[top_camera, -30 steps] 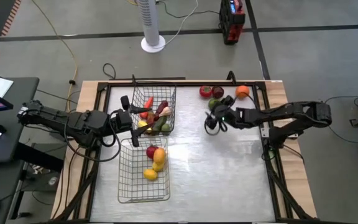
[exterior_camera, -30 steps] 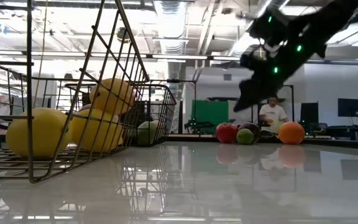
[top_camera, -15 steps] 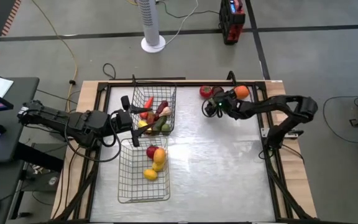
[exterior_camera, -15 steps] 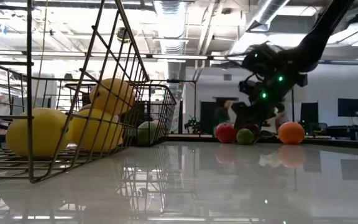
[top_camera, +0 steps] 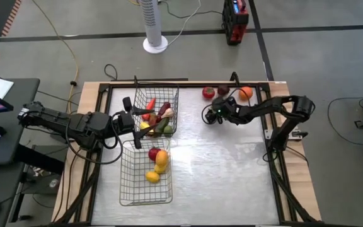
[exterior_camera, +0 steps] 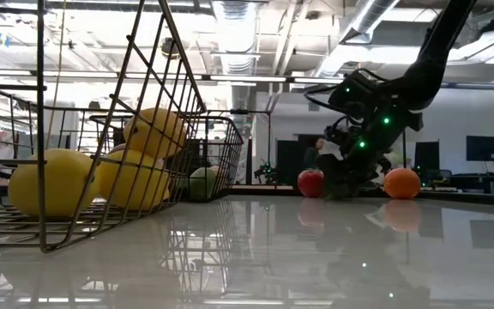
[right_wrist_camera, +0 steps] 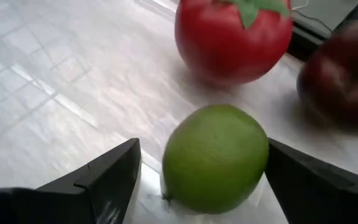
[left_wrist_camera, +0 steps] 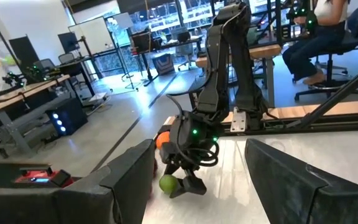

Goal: Sort produce into baskets
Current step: Put the green lime into the gold wire basket

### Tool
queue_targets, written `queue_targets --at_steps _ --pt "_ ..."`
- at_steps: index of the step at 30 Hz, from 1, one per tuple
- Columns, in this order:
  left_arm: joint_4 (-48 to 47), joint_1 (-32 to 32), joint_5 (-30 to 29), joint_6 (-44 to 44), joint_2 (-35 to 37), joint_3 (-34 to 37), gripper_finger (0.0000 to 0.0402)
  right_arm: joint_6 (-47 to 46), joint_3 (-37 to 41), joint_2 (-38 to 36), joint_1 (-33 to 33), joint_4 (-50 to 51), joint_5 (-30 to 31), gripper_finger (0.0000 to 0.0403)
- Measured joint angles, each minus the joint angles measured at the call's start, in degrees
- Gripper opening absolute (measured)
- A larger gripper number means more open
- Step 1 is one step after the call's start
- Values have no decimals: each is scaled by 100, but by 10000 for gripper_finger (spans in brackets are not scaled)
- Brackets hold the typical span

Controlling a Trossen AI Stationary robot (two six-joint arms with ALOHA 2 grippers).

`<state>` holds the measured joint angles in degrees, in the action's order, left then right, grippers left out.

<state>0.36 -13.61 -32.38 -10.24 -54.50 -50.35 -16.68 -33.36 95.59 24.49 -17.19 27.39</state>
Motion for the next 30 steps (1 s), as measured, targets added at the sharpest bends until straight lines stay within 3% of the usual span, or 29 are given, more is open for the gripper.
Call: queue_targets --at_steps 7,12,18,23,26,30 --pt "0 0 0 5 0 0 242 24 0 26 39 24 61 282" --pt "-2 0 0 7 2 0 242 21 0 -56 -84 92 -351 235" --pt "-4 0 -130 3 2 0 242 213 0 -574 -674 156 -1257 241" --pt "0 0 -179 3 2 0 242 836 0 -1126 -1470 -178 -2554 245" --pt "19 0 -194 19 2 0 242 1081 0 -1340 -2004 -684 -3230 244" --pt "63 0 -251 31 4 0 242 1128 0 -1382 -2635 -1998 -3336 244"
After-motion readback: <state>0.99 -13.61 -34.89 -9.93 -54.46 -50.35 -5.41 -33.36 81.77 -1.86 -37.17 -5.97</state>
